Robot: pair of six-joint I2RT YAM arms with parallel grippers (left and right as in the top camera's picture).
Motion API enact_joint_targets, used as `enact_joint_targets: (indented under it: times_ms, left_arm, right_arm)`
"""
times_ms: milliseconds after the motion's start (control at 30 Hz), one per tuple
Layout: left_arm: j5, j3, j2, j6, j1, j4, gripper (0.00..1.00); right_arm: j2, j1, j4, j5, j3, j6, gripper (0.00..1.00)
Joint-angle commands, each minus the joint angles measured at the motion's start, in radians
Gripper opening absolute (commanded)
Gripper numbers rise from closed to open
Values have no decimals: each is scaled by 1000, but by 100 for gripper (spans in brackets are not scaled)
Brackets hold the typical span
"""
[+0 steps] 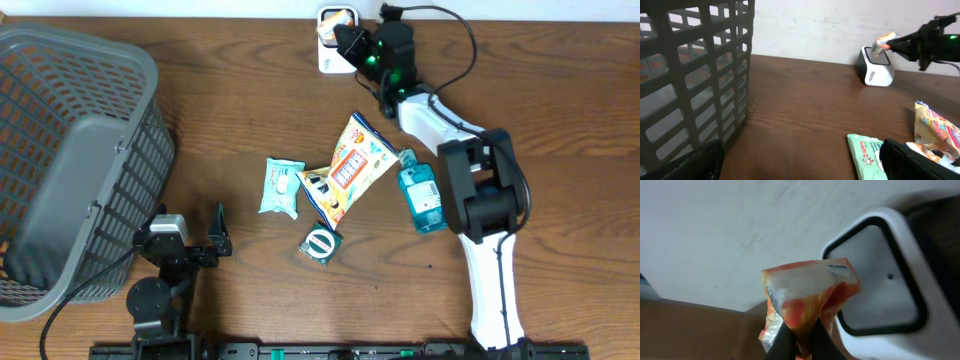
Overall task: Scan the item barcode
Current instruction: 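Hold the orange pack in front of the white scanner with the right gripper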
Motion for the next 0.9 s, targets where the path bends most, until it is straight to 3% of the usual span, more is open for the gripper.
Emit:
enact_joint_targets:
  times_ms: [0,100,333,500,633,700,867]
  left_arm:
    - [12,-16,-2,2,0,-34,98]
    - [12,-16,-2,2,0,-34,98]
    - [13,-16,-2,2,0,-34,98]
    - [13,-16,-2,2,0,-34,98]
    - [13,-16,-2,2,0,-34,98]
    - [12,-16,-2,2,0,-34,98]
    - [13,-16,-2,2,0,-34,98]
  right_arm:
    - [16,11,-43,11,88,-6,1]
    - [16,18,-60,24,100,-63,2]
    - [16,23,-161,35,104,-50,1]
    - [-23,10,-239,35,104,-182,1]
    - [-134,-25,-404,57,104,-271,1]
    - [-210,-48,-529,137,104,-304,1]
    - [-391,-93,-838,612,104,-371,1]
